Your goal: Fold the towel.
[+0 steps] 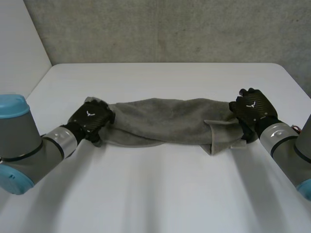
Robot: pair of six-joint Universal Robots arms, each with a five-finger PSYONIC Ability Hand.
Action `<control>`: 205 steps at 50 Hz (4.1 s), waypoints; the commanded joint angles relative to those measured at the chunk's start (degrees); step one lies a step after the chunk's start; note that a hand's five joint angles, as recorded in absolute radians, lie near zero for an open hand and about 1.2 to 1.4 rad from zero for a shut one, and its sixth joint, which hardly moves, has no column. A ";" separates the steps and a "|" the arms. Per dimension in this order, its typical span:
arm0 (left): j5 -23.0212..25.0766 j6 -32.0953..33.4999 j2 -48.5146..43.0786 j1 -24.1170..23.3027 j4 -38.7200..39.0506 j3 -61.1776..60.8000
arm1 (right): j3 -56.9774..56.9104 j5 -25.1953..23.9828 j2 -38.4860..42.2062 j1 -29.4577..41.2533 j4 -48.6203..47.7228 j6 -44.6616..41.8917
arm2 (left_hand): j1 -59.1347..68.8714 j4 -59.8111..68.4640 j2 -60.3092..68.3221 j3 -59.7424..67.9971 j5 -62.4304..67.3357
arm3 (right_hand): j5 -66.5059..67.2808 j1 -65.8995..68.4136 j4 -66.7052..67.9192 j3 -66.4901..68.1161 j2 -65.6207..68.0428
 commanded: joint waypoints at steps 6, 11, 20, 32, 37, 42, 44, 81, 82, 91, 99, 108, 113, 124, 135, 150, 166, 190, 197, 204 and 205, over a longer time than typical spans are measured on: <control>-0.86 6.83 -6.39 -0.50 0.53 2.50 | 0.22 -0.08 -0.02 0.06 0.32 -0.17 | -1.14 -3.36 -1.16 -2.91 0.36 | 4.24 5.85 -4.37 -2.41 5.68; -1.04 9.65 -8.67 -0.41 0.45 4.61 | 0.22 -0.08 0.07 0.15 0.41 -0.09 | -1.14 -3.36 -1.16 -2.91 0.36 | 4.24 5.85 -4.37 -2.41 5.68; -2.09 9.48 -10.62 -0.41 0.45 7.34 | 0.31 -0.08 0.07 0.06 0.41 -0.09 | 4.75 -3.36 4.73 -2.91 6.25 | 4.24 5.85 -4.37 -2.41 5.68; -2.44 8.60 -10.18 -1.73 0.62 9.28 | 0.31 -0.08 0.07 0.15 0.41 0.00 | 17.53 -3.36 17.51 -2.91 19.03 | 4.24 5.85 -4.37 -2.41 5.68; -2.35 8.60 -10.79 -1.73 0.62 9.28 | 0.48 -0.08 0.07 0.06 0.41 0.00 | 17.36 -3.36 17.34 -2.91 18.87 | 4.24 5.85 -4.37 -2.41 5.68; -2.35 8.78 -11.94 -1.73 0.62 10.07 | 0.48 -0.08 0.07 0.06 0.41 -0.09 | 32.04 -3.36 32.02 -2.91 33.54 | 4.24 5.85 -4.37 -2.41 5.68; -2.35 8.78 -12.02 -1.64 0.62 10.16 | 0.48 -0.08 0.07 0.15 0.41 0.00 | 46.96 -3.36 46.95 -2.91 48.47 | 4.24 5.85 -4.37 -2.41 5.68; 3.45 -5.81 7.66 5.48 -0.78 -5.66 | -3.21 -19.33 -0.19 -21.30 10.86 17.49 | 47.11 -3.36 47.09 -2.91 48.62 | -1.25 0.36 -4.37 -2.41 0.18; 3.45 -5.90 7.23 5.39 -0.78 -5.84 | -2.86 -19.50 0.07 -21.21 11.04 16.71 | 47.11 -3.36 47.09 -2.91 48.62 | -16.73 -15.13 -4.37 -2.41 -15.30; 3.71 -5.90 6.96 4.07 -0.78 -8.04 | -0.05 -18.80 -0.10 -18.14 11.57 11.17 | 47.11 -3.36 47.09 -2.91 48.62 | -44.96 -43.36 -4.37 -2.41 -43.53; 3.71 -5.81 6.87 3.98 -0.78 -8.83 | 1.18 -16.87 -3.70 -13.39 12.27 11.34 | 47.11 -3.36 47.09 -2.91 48.62 | -50.19 -48.59 -4.37 -2.41 -48.76; 3.71 -5.81 6.96 3.98 -0.78 -8.92 | 0.66 -10.46 -6.78 -5.76 11.57 10.55 | 47.11 -3.36 47.09 -2.91 48.62 | -50.37 -48.76 -4.37 -2.41 -48.94; 3.71 -5.81 7.14 3.90 -0.87 -9.09 | 0.40 -7.82 -5.65 0.13 10.34 6.96 | 47.11 -3.36 47.09 -2.91 48.62 | -50.36 -48.76 -4.37 -2.41 -48.93; 3.80 -5.81 7.66 3.37 -0.87 -9.62 | -0.48 -2.55 1.21 6.65 7.88 -10.70 | 47.11 -3.36 47.09 -2.91 48.62 | -48.85 -47.25 -4.37 -2.41 -47.42; 3.80 -5.81 7.40 2.84 -0.78 -9.62 | -1.71 2.82 5.16 9.03 -0.72 -20.38 | 47.11 -3.36 47.09 -2.91 48.62 | -47.00 -45.40 -4.37 -2.41 -45.57; 3.80 -5.81 7.31 2.84 -0.78 -9.71 | -4.44 4.49 11.06 9.82 -1.70 -26.10 | 47.11 -3.36 47.09 -2.91 48.62 | -39.60 -37.99 -4.37 -2.41 -38.17; 3.71 -5.81 7.75 3.28 -0.87 -9.71 | -1.71 2.38 1.48 7.27 -0.74 -23.11 | 47.11 -3.36 47.09 -2.91 48.62 | 4.24 5.85 -4.37 -2.41 5.68; 3.80 -5.81 7.93 3.11 -0.87 -10.06 | 5.58 -9.22 -3.62 -10.57 9.02 -14.76 | 47.11 -3.36 47.09 -2.91 48.62 | -25.37 -23.76 -4.37 -2.41 -23.93; 3.80 -5.81 7.75 3.02 -0.87 -10.15 | 5.76 -8.61 -2.65 -9.09 7.62 -13.54 | 47.11 -3.36 47.09 -2.91 48.62 | -37.24 -35.63 -4.37 -2.41 -35.81; 3.80 -5.81 7.75 3.11 -0.87 -10.32 | 6.02 -8.34 -2.21 -6.88 7.17 -12.39 | 47.11 -3.36 47.09 -2.91 48.62 | -37.24 -35.64 -4.37 -2.41 -35.81; 3.80 -5.81 7.75 3.11 -0.87 -10.32 | 6.02 -8.17 -1.78 -6.79 7.26 -12.57 | 47.11 -3.36 47.09 -2.91 48.62 | -37.41 -35.81 -4.37 -2.41 -35.98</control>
